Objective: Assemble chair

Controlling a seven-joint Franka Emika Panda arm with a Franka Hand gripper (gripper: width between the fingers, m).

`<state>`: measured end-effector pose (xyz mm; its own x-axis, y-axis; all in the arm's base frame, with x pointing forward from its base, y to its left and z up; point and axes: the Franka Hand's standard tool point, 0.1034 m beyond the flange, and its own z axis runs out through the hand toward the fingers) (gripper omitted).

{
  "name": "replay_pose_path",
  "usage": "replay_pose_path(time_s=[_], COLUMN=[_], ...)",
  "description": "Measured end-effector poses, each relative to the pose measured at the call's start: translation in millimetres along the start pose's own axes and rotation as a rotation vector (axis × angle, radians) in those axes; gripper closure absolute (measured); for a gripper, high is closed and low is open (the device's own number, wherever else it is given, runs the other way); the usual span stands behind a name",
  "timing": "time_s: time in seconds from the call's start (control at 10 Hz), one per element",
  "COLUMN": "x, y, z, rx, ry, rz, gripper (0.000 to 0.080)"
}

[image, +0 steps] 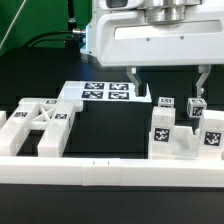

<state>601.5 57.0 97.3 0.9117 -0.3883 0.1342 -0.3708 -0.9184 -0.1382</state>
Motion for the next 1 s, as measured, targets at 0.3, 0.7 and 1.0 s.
replay_pose_path(time_s=[0.3, 0.7, 1.0], x=[0.1, -12.1, -13.0], y=[1.5, 8.5, 11.3], z=[2.1, 18.7, 22.2], rx=[-0.003, -0.021, -0.029], ry=[0.006, 0.049, 0.060], rz=[-0.005, -0.036, -0.047], gripper=[0.0151, 0.0151, 0.0151])
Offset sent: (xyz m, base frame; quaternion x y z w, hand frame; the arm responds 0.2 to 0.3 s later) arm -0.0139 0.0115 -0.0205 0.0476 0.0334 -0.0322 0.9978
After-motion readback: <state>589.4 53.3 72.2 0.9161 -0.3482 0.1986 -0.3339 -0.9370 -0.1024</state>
